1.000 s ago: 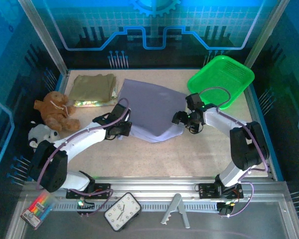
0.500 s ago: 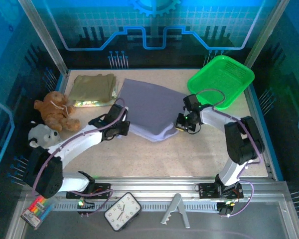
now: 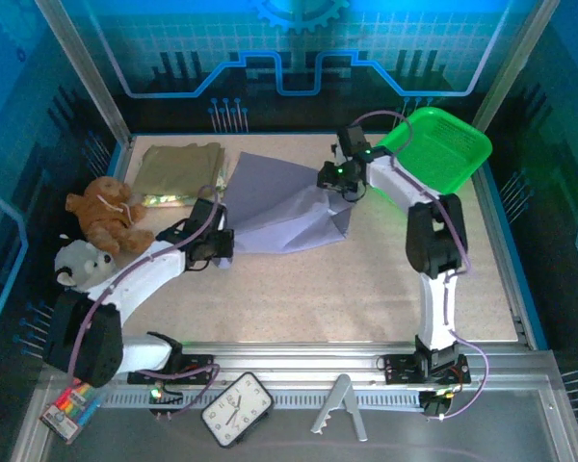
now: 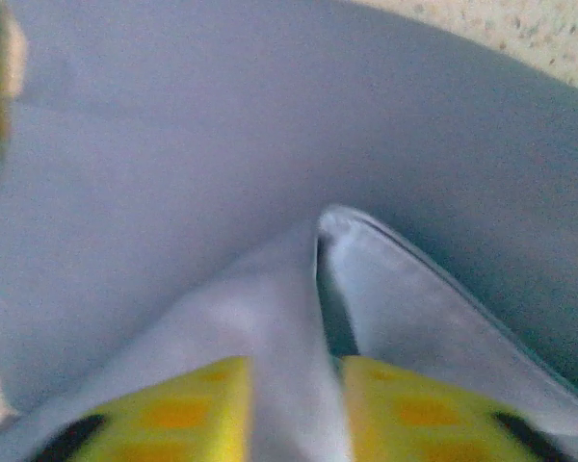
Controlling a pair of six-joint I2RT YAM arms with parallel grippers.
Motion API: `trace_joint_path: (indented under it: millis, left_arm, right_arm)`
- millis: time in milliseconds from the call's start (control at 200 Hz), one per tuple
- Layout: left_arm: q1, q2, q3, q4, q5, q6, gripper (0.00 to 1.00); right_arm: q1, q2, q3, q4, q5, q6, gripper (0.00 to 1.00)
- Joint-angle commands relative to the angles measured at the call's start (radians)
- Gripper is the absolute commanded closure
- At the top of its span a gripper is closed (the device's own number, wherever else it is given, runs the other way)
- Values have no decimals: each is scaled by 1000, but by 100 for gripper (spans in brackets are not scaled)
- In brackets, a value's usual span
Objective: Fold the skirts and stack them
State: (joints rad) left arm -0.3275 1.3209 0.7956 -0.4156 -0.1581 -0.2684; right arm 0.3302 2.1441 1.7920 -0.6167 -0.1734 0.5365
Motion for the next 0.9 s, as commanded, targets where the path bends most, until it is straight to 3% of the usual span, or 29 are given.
trace_joint_path:
  millis: [0, 60, 135, 205, 320, 415, 520, 895]
  left_arm:
    - [7, 35, 50, -27, 49, -31, 100]
    - [7, 37, 52, -21, 50, -31, 100]
    - [7, 35, 51, -23, 44, -29, 100]
    - [7, 34, 51, -25, 41, -22, 100]
    - [8, 32, 47, -35, 27, -13, 100]
    - [7, 29, 44, -40, 19, -12, 100]
    - [8, 25, 39, -33, 12, -15, 100]
    - [7, 15, 30, -13, 14, -8, 100]
  right_arm:
    - [-2, -26, 29, -95, -61, -49, 48]
    - [-2, -94, -80, -48, -82, -70, 41]
    - [-11, -189, -244, 34, -129, -107, 17]
    - [-29, -249, -359, 104, -179, -138, 14]
    - [-52, -248, -397, 102, -202, -61, 17]
    - [-34, -217, -355, 35, -142, 117, 32]
    - [-2, -190, -339, 75, -133, 275, 39]
    - [59, -42, -181, -2, 20, 457, 36]
